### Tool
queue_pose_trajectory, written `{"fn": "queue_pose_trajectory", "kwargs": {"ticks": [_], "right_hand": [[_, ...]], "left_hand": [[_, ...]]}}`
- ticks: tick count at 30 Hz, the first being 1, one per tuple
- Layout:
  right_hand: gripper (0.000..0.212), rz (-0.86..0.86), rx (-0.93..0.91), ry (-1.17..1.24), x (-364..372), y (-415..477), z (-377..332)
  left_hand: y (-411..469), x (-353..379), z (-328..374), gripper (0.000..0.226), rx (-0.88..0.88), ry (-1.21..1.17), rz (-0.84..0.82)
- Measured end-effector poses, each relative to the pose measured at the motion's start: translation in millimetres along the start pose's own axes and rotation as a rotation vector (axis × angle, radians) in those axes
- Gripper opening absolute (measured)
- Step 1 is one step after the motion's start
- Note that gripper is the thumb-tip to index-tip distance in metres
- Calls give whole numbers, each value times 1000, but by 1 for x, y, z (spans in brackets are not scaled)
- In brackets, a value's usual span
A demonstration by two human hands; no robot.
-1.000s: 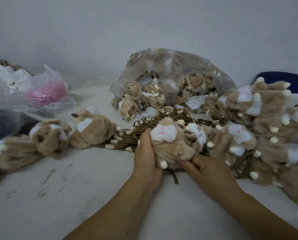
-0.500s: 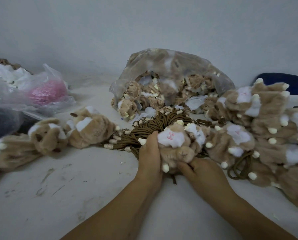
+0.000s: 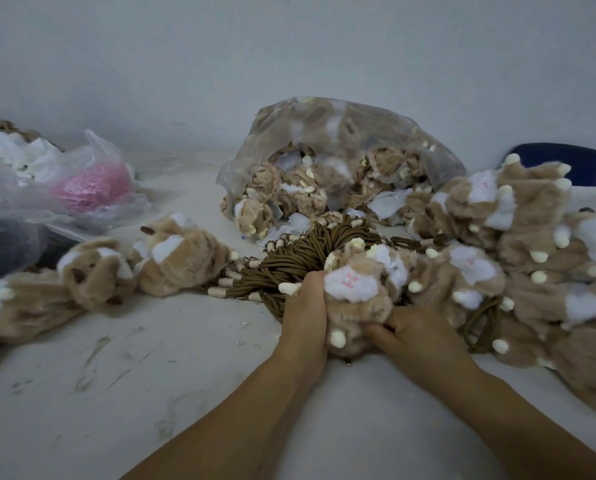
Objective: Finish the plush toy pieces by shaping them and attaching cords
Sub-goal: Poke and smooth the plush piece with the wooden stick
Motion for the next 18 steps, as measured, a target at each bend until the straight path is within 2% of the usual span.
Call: {"fn": "queue_pose_trajectory", "kwargs": {"ticks": [5, 9, 12, 15, 18], "right_hand": [[41, 30, 55, -8, 11, -5, -11], [61, 13, 20, -24, 2, -1, -2], [58, 1, -37, -65, -6, 2, 2], [45, 67, -80, -125, -8, 3, 2], [60, 36, -42, -62, 0, 1, 0]], "left_hand": [[4, -5, 4, 38, 49, 23, 40], [5, -8, 7, 38, 29, -56, 106], [7, -10, 4, 35, -9, -85, 79], [3, -6, -2, 33, -48, -26, 16], [3, -5, -4, 35, -49, -9, -30]]}}
Point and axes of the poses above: each hand's wrist, its own y-axis towards the middle knuckle, its own x-axis out of the palm, z = x × y, the point moved 3 cm from there along y, towards the middle knuckle, and after that the axes turned 14 degrees about -y, right-handed, at the moved point
